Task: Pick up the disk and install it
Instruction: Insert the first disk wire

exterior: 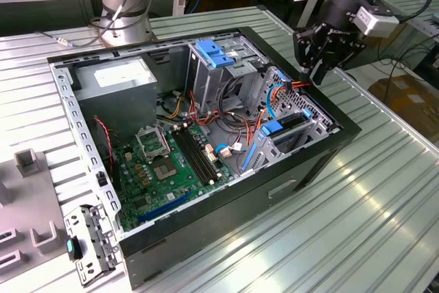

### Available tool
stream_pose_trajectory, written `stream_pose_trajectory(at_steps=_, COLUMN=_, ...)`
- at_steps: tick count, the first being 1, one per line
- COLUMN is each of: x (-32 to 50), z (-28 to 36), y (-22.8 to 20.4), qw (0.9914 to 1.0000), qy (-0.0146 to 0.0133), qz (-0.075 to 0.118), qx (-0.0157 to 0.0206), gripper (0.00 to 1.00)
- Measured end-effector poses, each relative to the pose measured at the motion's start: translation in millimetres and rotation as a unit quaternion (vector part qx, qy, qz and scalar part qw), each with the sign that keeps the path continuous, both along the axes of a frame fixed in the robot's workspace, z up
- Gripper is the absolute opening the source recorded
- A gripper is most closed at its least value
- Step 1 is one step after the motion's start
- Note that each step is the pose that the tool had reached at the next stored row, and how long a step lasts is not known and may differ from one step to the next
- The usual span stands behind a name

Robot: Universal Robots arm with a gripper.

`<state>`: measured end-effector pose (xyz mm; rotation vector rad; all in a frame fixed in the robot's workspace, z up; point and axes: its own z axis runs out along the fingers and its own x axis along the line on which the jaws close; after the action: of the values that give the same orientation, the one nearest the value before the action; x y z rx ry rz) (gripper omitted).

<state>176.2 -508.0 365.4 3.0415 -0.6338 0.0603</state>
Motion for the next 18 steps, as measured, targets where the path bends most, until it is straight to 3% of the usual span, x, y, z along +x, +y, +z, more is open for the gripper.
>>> stream_pose_trajectory(at_steps=1, x=-0.8, z=-0.2, y=0.0, qw=0.99998, qy=-0.0064, qz=0.000, qx=-0.0013, gripper=0.38)
stream_pose_trajectory(at_steps=2, x=-0.8, z=-0.7, y=0.0, qw=0.99997, qy=-0.0073, qz=0.000, qx=-0.0012, gripper=0.38)
stream_pose_trajectory(at_steps=9, x=-1.0, z=-1.2, y=0.0, qw=0.99996, qy=-0.0089, qz=0.000, qx=-0.0014, gripper=0.36)
stream_pose_trajectory(at_steps=10, x=-1.0, z=-0.1, y=0.0, qw=0.99996, qy=-0.0089, qz=0.000, qx=-0.0015, gripper=0.23)
stream_pose_trajectory(at_steps=12, x=-1.0, z=6.3, y=0.0, qw=0.99996, qy=-0.0089, qz=0.000, qx=-0.0013, gripper=0.23)
stream_pose_trajectory(at_steps=14, x=-1.0, z=15.3, y=0.1, qw=0.99996, qy=-0.0089, qz=0.000, qx=-0.0014, gripper=0.16)
stream_pose_trajectory(at_steps=18, x=-2.0, z=15.1, y=0.0, qw=0.99996, qy=-0.0089, qz=-0.001, qx=-0.0013, gripper=0.16)
